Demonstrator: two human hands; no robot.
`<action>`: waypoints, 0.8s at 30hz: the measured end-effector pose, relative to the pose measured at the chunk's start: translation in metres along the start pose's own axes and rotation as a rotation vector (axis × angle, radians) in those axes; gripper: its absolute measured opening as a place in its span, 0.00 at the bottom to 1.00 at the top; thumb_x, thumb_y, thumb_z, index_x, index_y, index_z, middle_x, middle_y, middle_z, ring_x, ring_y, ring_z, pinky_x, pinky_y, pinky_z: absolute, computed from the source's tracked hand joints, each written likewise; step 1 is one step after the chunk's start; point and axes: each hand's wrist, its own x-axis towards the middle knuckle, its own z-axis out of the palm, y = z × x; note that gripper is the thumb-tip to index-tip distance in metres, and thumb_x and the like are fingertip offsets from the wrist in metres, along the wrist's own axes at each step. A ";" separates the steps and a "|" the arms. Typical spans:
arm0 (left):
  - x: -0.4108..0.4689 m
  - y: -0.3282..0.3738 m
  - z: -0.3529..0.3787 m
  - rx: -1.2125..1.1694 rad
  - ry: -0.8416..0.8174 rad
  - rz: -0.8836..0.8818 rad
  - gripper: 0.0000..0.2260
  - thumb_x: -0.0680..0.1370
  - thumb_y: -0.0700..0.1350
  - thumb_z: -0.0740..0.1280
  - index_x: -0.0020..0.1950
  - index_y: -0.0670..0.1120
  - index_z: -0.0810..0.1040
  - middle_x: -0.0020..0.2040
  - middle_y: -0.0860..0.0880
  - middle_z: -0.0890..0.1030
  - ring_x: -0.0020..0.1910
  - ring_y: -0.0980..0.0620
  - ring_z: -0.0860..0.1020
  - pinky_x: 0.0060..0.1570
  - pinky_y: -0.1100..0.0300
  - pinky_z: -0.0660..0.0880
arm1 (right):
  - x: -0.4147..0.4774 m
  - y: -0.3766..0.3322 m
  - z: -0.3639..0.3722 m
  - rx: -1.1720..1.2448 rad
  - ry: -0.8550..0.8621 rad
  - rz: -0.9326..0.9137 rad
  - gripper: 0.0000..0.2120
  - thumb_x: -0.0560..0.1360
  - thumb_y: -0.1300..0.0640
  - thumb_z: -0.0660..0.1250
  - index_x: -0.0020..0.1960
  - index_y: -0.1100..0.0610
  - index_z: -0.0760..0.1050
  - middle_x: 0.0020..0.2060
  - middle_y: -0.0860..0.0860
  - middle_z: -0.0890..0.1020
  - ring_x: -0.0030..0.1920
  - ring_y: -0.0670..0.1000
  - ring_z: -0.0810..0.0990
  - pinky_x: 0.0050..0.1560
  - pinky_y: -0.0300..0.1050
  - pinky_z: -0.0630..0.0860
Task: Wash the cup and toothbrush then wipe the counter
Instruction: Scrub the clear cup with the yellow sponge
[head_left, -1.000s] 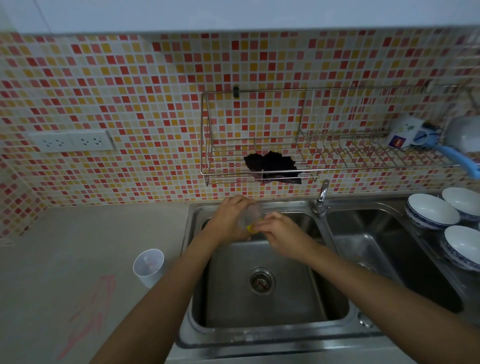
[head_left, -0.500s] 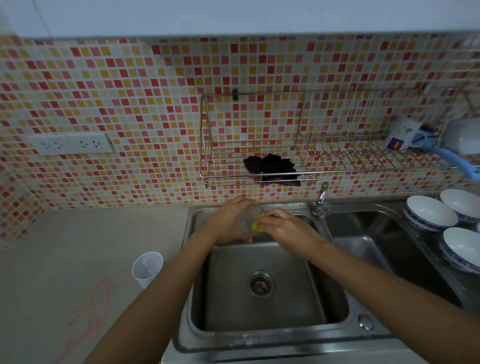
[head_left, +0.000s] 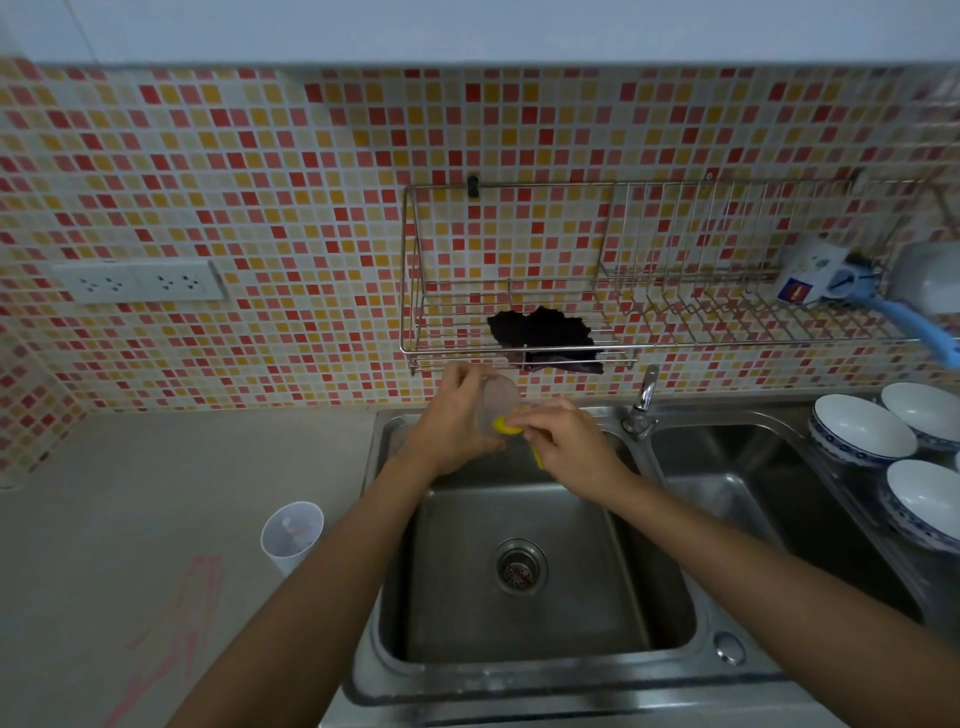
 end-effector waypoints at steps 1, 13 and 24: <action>0.000 -0.002 0.000 0.015 -0.009 0.007 0.39 0.62 0.50 0.80 0.69 0.47 0.67 0.65 0.47 0.67 0.63 0.49 0.69 0.62 0.53 0.73 | 0.000 -0.004 0.000 0.080 -0.073 0.062 0.14 0.77 0.64 0.64 0.60 0.53 0.80 0.53 0.51 0.84 0.54 0.52 0.78 0.57 0.46 0.74; 0.002 -0.006 -0.001 0.065 -0.092 0.116 0.37 0.62 0.50 0.80 0.68 0.48 0.70 0.64 0.50 0.73 0.64 0.52 0.68 0.65 0.59 0.62 | 0.001 0.007 0.001 -0.297 -0.076 -0.206 0.18 0.69 0.68 0.71 0.57 0.55 0.81 0.53 0.50 0.83 0.56 0.53 0.77 0.56 0.49 0.75; -0.003 -0.010 0.001 0.006 -0.238 0.043 0.39 0.62 0.49 0.81 0.70 0.50 0.69 0.66 0.50 0.72 0.64 0.52 0.69 0.66 0.57 0.66 | 0.006 0.017 -0.006 -0.433 -0.190 -0.349 0.21 0.66 0.70 0.71 0.56 0.54 0.81 0.54 0.47 0.84 0.57 0.53 0.75 0.56 0.51 0.75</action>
